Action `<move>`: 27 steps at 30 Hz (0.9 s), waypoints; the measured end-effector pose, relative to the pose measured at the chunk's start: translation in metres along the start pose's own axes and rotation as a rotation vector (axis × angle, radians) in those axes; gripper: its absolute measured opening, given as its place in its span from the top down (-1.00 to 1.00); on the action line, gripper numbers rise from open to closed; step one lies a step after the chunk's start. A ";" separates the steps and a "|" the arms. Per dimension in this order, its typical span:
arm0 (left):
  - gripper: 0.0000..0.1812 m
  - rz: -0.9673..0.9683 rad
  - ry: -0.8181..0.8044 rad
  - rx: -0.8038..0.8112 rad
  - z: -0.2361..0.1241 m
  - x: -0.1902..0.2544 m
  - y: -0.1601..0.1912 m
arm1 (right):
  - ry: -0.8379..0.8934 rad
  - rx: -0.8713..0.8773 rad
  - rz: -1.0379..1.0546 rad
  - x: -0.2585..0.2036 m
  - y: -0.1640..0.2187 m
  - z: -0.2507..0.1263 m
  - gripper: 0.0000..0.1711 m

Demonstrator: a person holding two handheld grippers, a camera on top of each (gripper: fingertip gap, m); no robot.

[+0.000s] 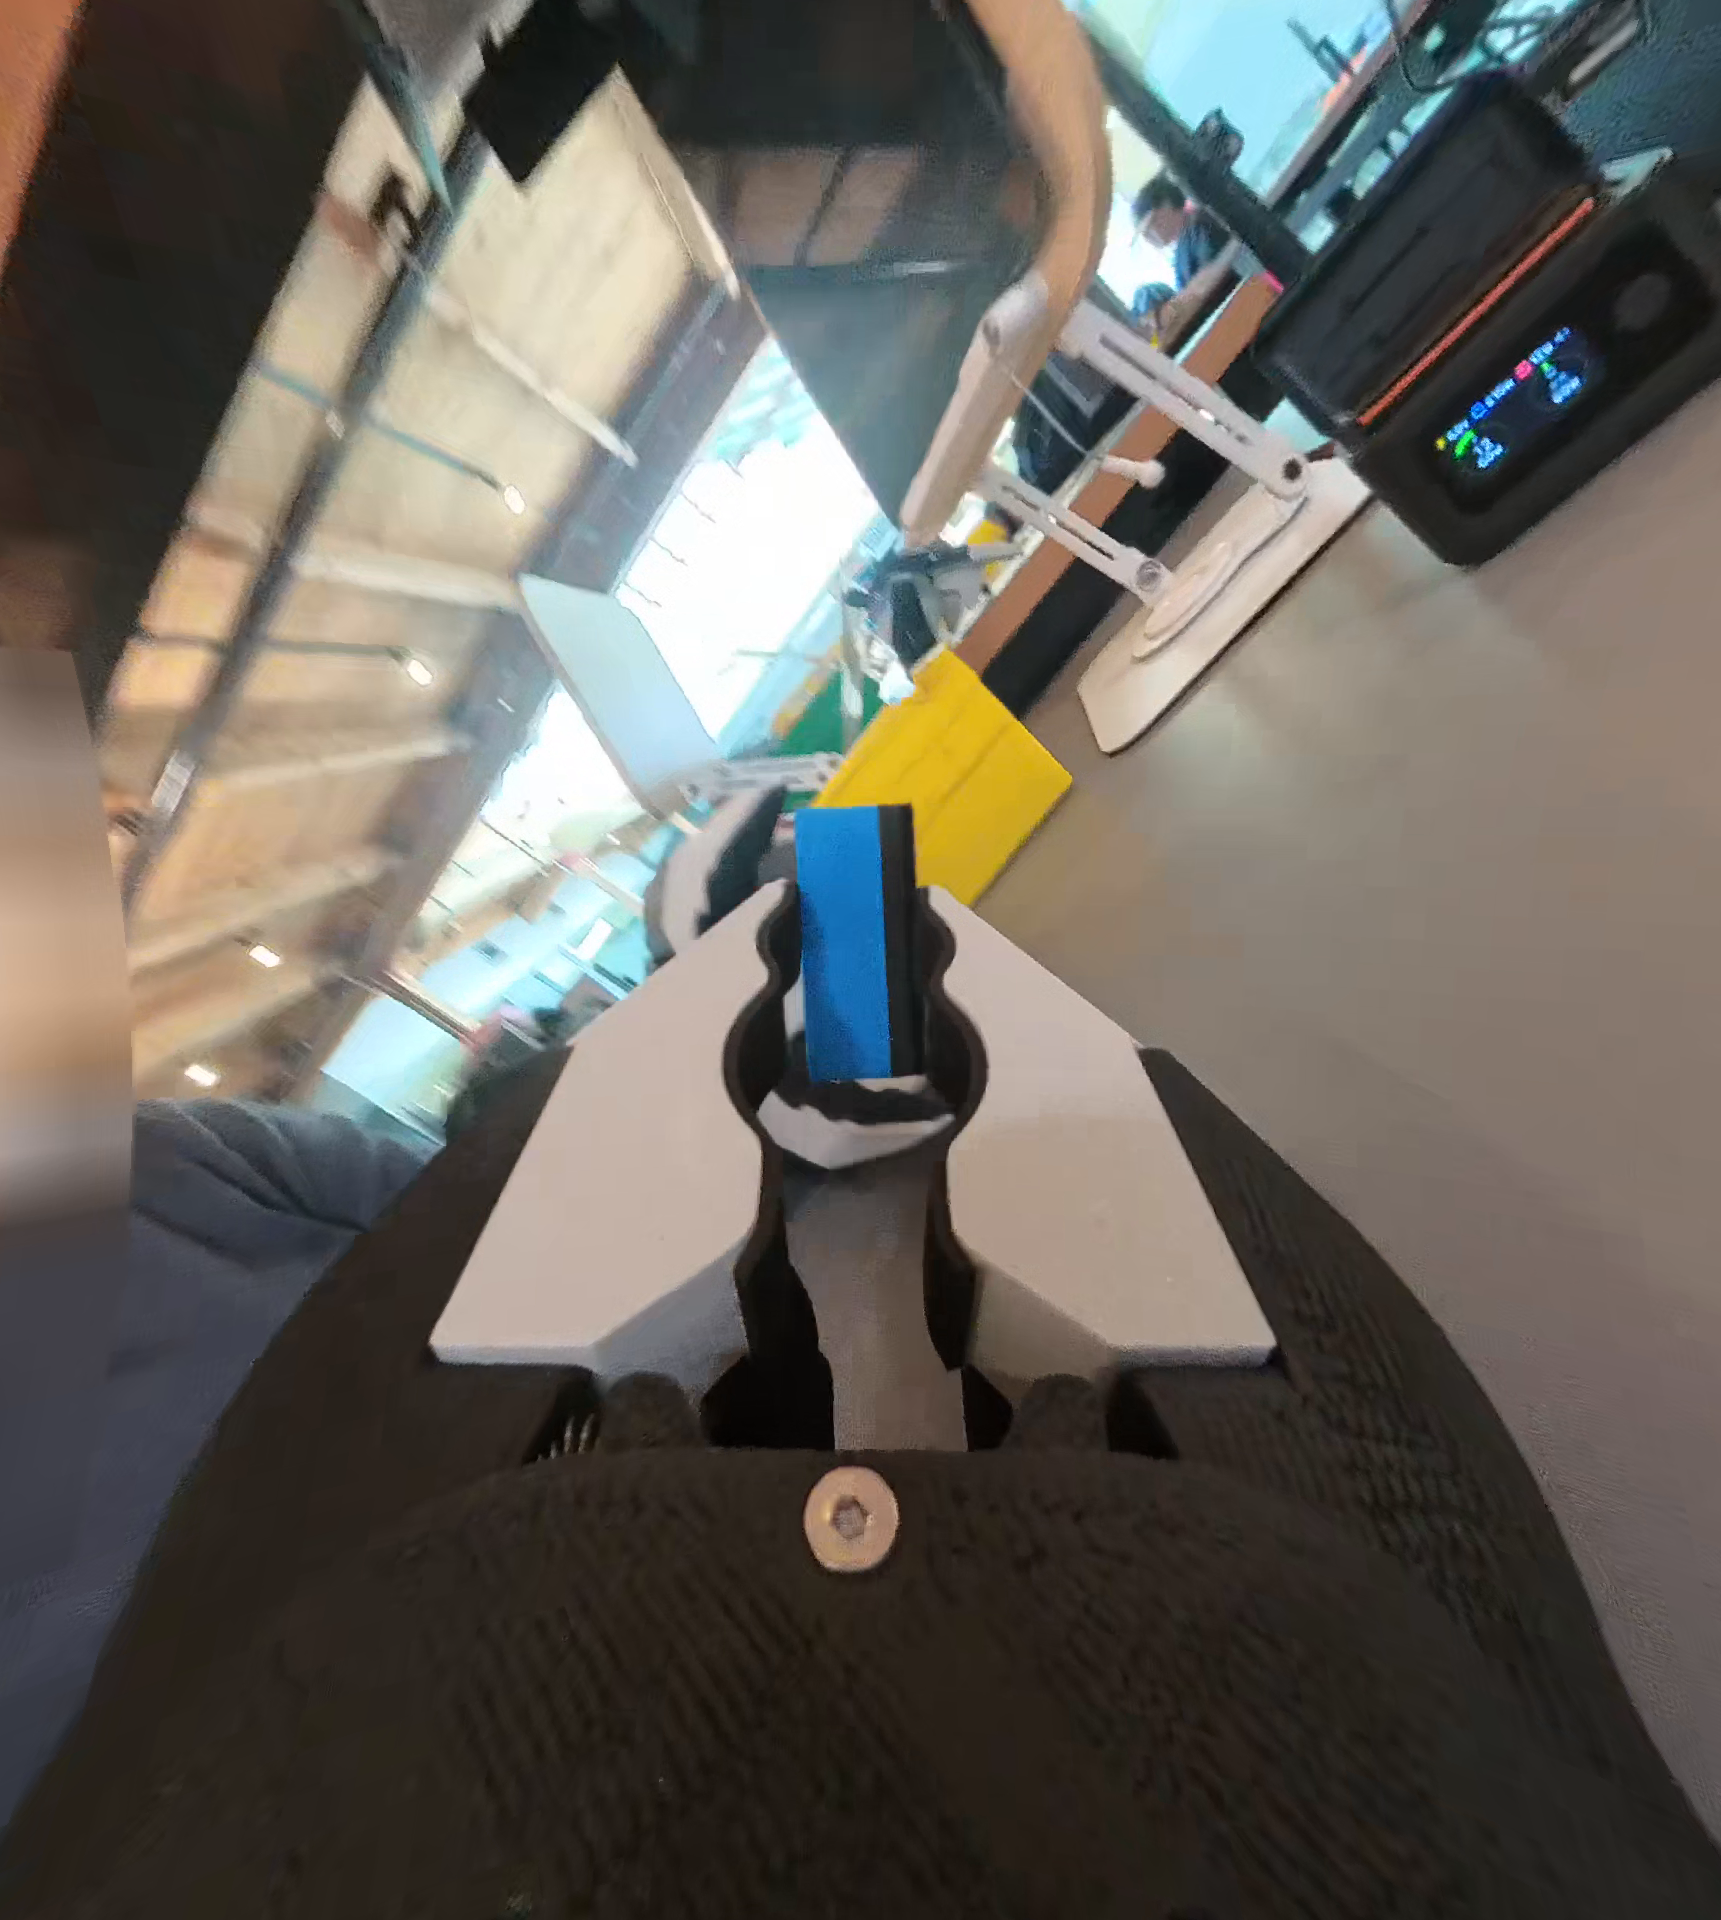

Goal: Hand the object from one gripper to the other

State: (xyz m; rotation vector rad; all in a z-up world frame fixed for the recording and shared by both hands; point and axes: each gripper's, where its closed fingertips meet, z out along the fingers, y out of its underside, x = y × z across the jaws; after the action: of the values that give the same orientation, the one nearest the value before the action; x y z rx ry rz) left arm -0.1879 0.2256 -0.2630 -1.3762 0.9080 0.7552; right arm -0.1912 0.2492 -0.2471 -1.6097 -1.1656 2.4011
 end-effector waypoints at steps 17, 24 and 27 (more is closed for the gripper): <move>0.55 -0.709 0.351 0.201 -0.007 0.006 -0.017 | 0.053 0.017 -0.675 -0.028 0.000 -0.001 0.31; 0.76 -0.974 0.553 0.295 -0.015 0.005 -0.021 | -0.033 -0.101 -0.794 -0.039 0.030 0.006 0.39; 0.68 -0.907 0.566 0.243 -0.011 0.015 -0.022 | -0.024 -0.107 -0.805 -0.038 0.031 0.008 0.72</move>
State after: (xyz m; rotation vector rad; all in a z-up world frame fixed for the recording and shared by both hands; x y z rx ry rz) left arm -0.1625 0.2120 -0.2658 -1.5961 0.6475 -0.4400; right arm -0.1684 0.2072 -0.2339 -0.8560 -1.5698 1.8470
